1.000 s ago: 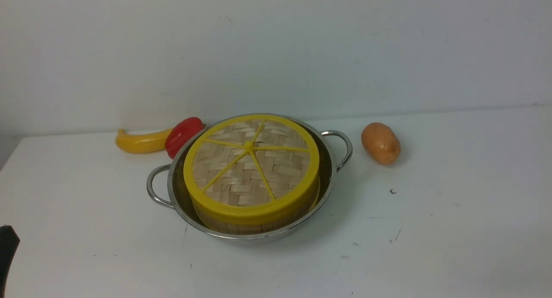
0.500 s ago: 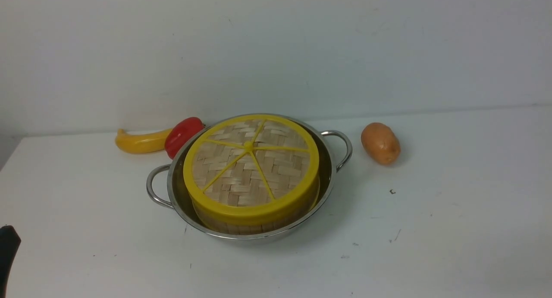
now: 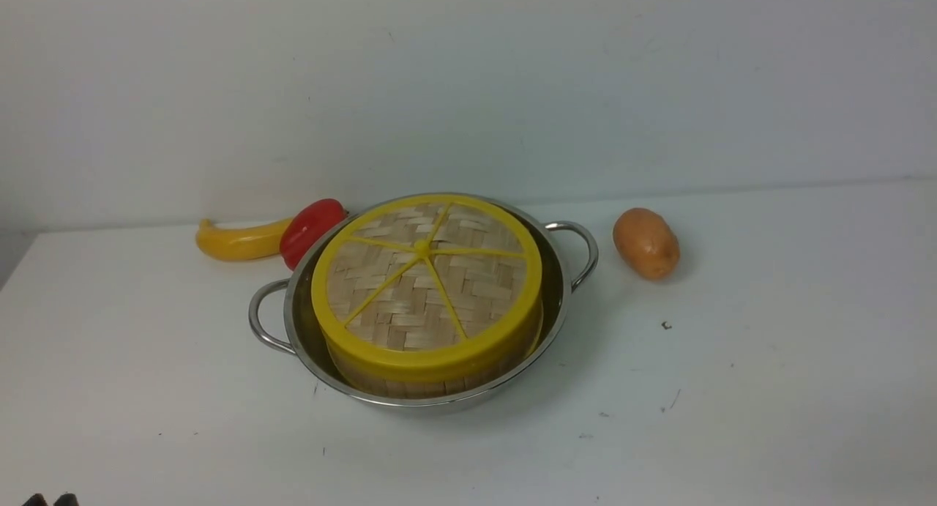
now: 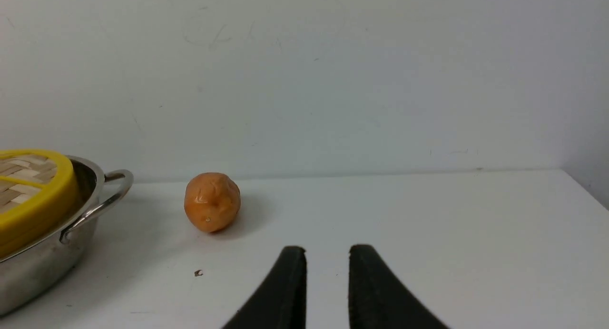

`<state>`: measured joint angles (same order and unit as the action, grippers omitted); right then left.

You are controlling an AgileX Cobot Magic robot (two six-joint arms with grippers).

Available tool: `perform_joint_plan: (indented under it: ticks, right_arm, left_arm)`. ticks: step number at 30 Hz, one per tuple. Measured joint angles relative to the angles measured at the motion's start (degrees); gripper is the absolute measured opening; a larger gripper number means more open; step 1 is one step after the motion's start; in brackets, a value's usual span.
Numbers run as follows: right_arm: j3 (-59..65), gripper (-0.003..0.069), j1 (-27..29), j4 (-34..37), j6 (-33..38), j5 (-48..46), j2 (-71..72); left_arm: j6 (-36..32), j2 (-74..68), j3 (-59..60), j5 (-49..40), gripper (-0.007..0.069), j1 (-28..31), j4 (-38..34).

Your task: Place the steamer in the pot on the white table, and put the lid on the steamer.

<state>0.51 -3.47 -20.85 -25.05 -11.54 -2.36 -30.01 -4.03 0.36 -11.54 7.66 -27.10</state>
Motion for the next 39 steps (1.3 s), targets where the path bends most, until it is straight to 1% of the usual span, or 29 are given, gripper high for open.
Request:
perform_joint_plan:
  ticks: [7, 16, 39]
  right_arm:
    - [0.0, 0.017, 0.0, 0.0, -0.22, -0.07, 0.0]
    - [0.0, 0.0199, 0.0, 0.0, -0.29, -0.07, 0.0]
    - [0.0, 0.0237, 0.0, 0.0, -0.35, -0.07, 0.0]
  left_arm:
    - [0.0, 0.29, 0.06, -1.95, 0.0127, 0.0, 0.36]
    - [-0.05, 0.29, 0.06, -2.17, 0.0158, 0.0, 0.38]
    - [-0.05, 0.29, 0.06, -2.24, 0.0157, 0.0, 0.38]
